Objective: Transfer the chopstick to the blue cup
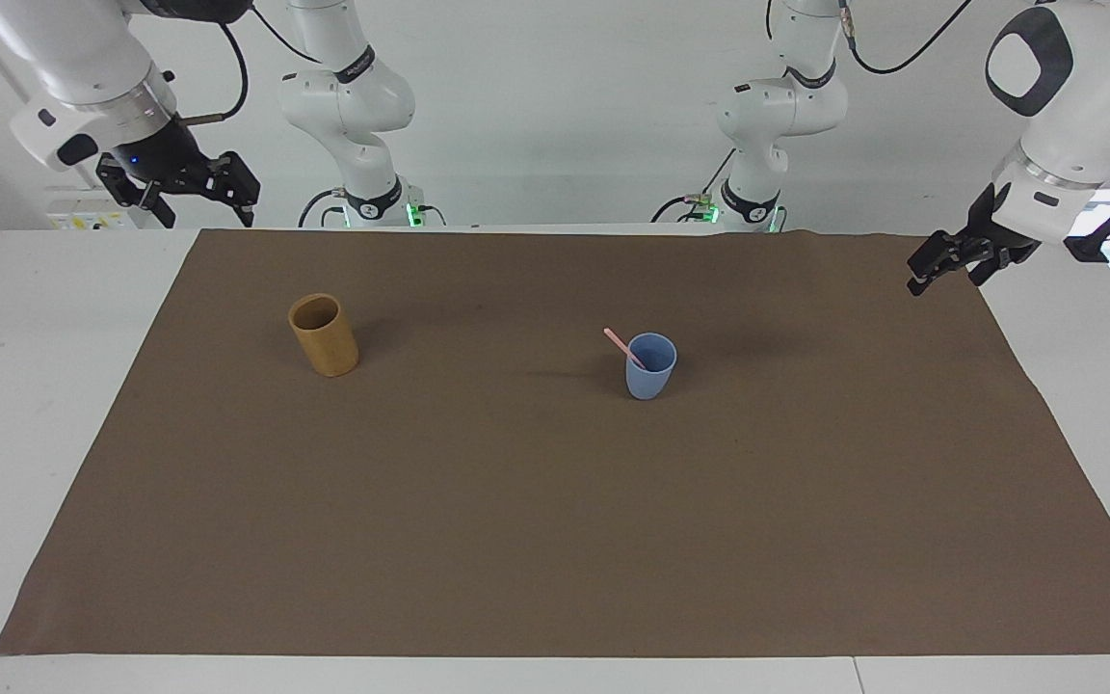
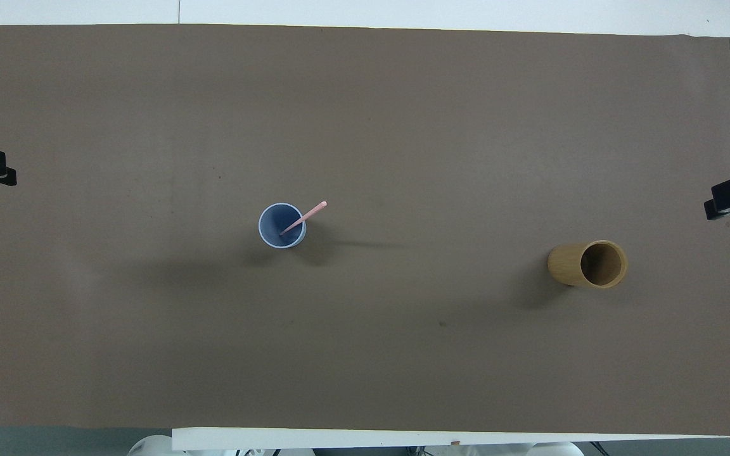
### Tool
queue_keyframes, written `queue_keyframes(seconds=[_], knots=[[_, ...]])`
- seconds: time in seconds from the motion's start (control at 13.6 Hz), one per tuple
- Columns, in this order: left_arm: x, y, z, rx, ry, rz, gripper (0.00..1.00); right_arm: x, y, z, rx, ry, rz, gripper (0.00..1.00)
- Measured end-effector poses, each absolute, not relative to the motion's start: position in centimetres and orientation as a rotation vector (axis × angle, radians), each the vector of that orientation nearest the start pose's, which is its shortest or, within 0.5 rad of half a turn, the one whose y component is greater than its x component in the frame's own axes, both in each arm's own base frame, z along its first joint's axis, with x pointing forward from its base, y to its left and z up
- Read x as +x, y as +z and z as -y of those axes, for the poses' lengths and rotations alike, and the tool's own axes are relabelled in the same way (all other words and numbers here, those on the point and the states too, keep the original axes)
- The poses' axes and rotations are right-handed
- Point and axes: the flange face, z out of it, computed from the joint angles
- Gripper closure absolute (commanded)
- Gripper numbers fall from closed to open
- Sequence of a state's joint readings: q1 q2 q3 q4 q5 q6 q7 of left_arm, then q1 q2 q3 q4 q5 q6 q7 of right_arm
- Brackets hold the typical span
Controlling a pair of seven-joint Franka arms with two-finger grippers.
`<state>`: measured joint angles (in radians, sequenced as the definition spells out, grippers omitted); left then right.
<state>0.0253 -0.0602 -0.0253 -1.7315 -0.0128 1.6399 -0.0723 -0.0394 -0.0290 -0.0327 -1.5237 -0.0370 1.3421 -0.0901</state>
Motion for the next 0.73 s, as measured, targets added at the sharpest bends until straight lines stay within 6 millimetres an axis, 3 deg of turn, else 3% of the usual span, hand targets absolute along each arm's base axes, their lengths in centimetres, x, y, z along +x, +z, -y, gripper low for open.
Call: queue_keyframes(seconds=[0.73], knots=[[53.83,58.73,0.17,-3.149,0.05,0.116,0.0,51.82,64.85,4.76,-3.157,0.226,0.003,0.0]])
